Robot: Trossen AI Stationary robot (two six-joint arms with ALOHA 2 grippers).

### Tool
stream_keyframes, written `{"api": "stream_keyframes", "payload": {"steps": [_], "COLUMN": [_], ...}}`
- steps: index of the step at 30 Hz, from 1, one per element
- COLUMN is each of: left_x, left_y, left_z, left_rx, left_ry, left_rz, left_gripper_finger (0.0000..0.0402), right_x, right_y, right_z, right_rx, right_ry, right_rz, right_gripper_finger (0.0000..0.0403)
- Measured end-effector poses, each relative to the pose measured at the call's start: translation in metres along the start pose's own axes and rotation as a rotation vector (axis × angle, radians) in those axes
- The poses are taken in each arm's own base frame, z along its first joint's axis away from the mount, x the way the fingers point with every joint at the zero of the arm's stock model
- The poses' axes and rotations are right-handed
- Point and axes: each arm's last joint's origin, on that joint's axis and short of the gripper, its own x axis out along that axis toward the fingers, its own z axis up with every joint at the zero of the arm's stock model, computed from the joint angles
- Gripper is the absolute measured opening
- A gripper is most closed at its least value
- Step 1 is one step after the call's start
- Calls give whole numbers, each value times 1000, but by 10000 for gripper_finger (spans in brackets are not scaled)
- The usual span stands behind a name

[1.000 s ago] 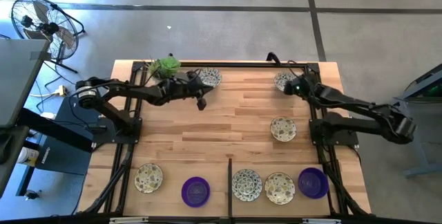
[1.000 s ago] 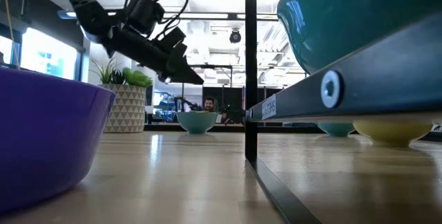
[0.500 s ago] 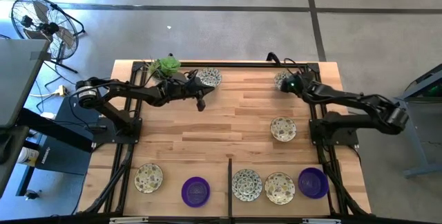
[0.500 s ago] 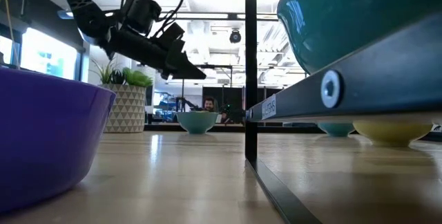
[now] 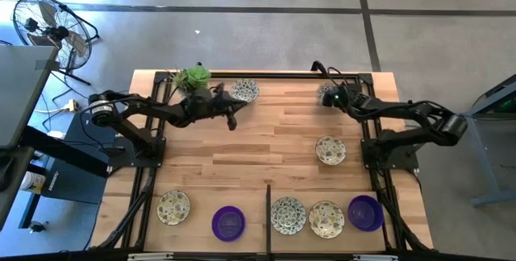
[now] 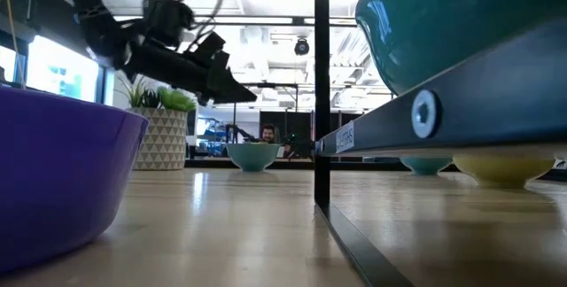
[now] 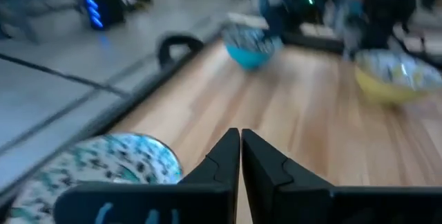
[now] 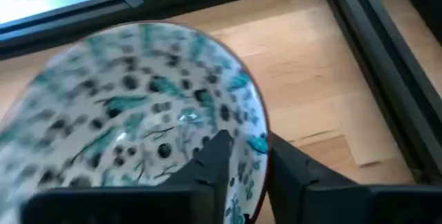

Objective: Pick & Place Mini bowls
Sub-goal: Stack the right blue patterned bowl on the blue patterned bowl on the shelf

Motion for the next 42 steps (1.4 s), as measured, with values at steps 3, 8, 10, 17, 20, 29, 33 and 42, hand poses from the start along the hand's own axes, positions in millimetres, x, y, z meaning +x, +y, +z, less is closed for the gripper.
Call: {"api": "stream_keyframes", "payload": {"steps": [3,8,10,17,20,29,33,42], "left_x": [-9,-15,-17,-18,-18,-18,-18,-18], "left_y": [2,4,5,4,3,0,-2,-2], "left_z": [-5,-12,-11,-10,-8,-6,-5,-6], "left_rx": [-13,26,32,34,32,45,53,64], "left_ry": [-78,-72,-78,-86,-114,-134,-140,-130], "left_rz": [65,152,168,160,105,-9,-48,-50], "left_gripper_finger": [12,12,12,12,12,12,12,12], "right_x": [1,0,-1,-23,-41,-81,-81,-87], "right_y": [2,7,9,44,65,118,139,161], "right_z": [1,3,4,19,25,-8,-37,-70], "right_rx": [5,-5,-19,-163,-261,-583,-735,-910], "right_ry": [-6,-13,-2,41,79,245,339,398], "right_rz": [17,75,117,287,382,498,534,578], "right_gripper_finger": [23,18,21,7,15,10,15,10]}}
